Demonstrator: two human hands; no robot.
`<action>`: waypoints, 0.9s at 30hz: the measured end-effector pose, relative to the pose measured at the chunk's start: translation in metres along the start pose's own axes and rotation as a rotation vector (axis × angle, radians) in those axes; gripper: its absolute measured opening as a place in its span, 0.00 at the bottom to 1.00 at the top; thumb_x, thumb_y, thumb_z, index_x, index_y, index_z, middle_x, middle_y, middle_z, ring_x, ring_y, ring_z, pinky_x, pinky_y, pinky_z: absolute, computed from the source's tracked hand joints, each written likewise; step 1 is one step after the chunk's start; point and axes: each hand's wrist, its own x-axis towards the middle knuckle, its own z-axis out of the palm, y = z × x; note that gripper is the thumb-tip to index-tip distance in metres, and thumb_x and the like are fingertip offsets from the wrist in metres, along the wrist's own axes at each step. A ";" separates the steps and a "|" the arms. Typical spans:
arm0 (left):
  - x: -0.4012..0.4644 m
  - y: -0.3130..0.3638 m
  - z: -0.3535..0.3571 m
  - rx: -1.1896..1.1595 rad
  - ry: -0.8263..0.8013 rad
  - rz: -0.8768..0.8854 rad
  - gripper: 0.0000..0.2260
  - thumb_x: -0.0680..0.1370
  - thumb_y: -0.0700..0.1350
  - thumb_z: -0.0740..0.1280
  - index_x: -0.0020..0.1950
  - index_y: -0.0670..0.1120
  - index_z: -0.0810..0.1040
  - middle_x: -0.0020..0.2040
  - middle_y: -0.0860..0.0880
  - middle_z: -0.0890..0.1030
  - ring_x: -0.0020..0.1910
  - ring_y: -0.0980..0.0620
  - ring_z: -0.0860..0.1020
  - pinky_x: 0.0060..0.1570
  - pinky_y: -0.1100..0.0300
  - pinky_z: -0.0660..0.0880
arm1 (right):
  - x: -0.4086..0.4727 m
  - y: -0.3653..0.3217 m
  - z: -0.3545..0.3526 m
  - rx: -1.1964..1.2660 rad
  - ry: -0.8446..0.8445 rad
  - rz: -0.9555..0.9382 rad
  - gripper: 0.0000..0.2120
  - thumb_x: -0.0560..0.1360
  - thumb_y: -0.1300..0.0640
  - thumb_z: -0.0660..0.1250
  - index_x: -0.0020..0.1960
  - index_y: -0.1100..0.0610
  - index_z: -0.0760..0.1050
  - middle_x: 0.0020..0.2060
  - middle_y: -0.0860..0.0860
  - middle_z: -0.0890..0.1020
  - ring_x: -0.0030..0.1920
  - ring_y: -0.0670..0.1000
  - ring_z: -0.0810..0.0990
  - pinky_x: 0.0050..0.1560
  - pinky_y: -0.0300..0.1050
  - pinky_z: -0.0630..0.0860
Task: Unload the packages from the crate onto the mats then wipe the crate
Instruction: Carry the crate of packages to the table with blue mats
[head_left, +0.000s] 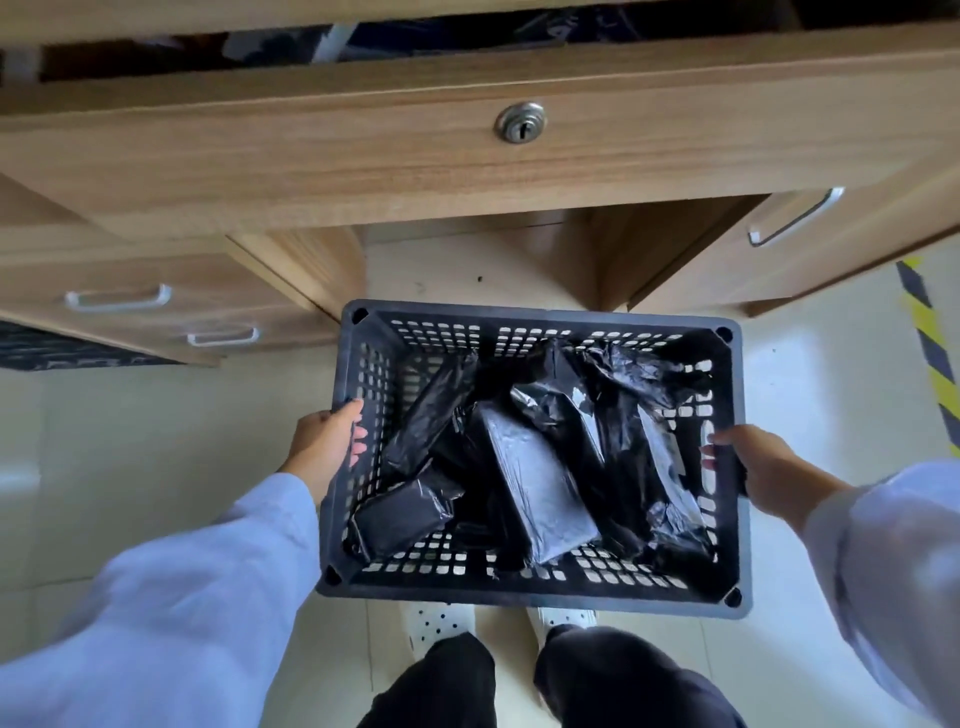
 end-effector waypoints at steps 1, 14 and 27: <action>-0.009 0.001 -0.006 -0.008 0.020 0.007 0.17 0.78 0.52 0.67 0.52 0.37 0.81 0.39 0.44 0.80 0.32 0.47 0.76 0.34 0.56 0.74 | -0.010 -0.001 -0.002 -0.011 -0.007 -0.001 0.03 0.78 0.63 0.63 0.47 0.60 0.75 0.39 0.54 0.81 0.40 0.51 0.80 0.38 0.45 0.73; -0.279 0.064 -0.173 -0.119 0.139 -0.103 0.17 0.77 0.56 0.67 0.43 0.41 0.79 0.34 0.46 0.77 0.26 0.48 0.72 0.30 0.59 0.71 | -0.288 -0.027 -0.115 -0.034 0.041 -0.090 0.04 0.79 0.64 0.61 0.48 0.60 0.75 0.37 0.54 0.80 0.36 0.52 0.78 0.48 0.46 0.75; -0.459 0.132 -0.319 -0.212 0.078 0.095 0.16 0.76 0.50 0.69 0.39 0.37 0.77 0.29 0.43 0.74 0.23 0.46 0.69 0.26 0.57 0.69 | -0.554 -0.047 -0.211 -0.044 0.191 -0.452 0.05 0.72 0.64 0.64 0.39 0.64 0.77 0.33 0.59 0.83 0.32 0.57 0.80 0.36 0.49 0.76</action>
